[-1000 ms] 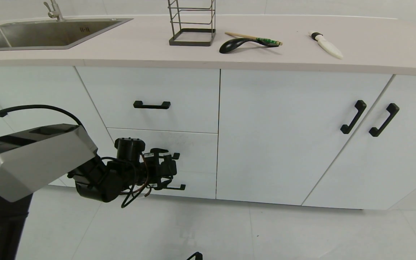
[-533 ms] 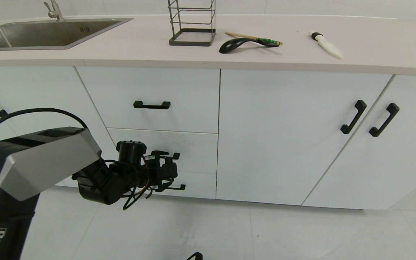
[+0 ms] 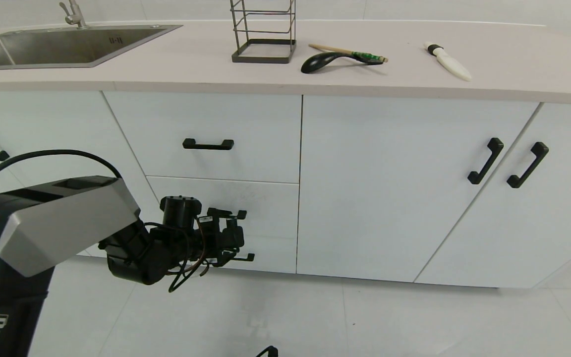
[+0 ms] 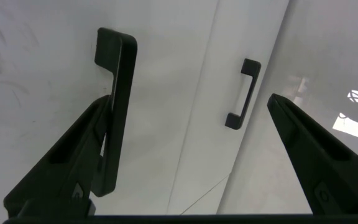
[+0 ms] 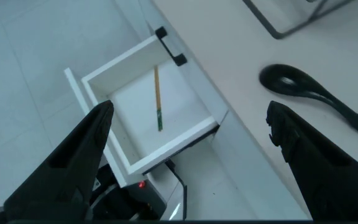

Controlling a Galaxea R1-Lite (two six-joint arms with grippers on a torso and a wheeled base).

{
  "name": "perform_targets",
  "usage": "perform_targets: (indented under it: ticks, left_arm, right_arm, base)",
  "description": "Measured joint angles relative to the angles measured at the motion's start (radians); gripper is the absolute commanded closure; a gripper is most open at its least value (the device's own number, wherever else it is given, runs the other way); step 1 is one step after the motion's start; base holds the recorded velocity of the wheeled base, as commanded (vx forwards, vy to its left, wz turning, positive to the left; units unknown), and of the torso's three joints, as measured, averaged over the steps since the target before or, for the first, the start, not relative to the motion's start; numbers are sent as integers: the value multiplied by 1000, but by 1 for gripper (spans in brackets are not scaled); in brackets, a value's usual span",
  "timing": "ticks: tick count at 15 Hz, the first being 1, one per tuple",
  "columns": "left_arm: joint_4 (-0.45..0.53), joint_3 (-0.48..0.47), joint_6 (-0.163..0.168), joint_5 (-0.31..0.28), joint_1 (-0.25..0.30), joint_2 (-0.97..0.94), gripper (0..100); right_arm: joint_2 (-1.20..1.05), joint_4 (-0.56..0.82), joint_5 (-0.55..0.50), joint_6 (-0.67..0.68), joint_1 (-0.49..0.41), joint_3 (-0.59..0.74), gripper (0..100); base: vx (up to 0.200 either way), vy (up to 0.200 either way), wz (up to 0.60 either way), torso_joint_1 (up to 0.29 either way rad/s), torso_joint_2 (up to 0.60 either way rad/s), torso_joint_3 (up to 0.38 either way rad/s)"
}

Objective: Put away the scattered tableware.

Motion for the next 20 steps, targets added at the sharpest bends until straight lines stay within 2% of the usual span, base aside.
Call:
perform_targets:
  ticks: [9,16,20]
  left_arm:
    - [-1,112,0,-3,4,-70,0]
    - [-58,363,0,-8,-2,-211,0]
    - [-61,524,-1,-8,0,-367,0]
  right_arm:
    - [0,0,0,0,0,0,100]
    - [0,0,0,0,0,0,100]
    - [0,0,0,0,0,0,100]
  base:
    - [0,0,0,0,0,0]
    - [0,0,0,0,0,0]
    - [0,0,0,0,0,0]
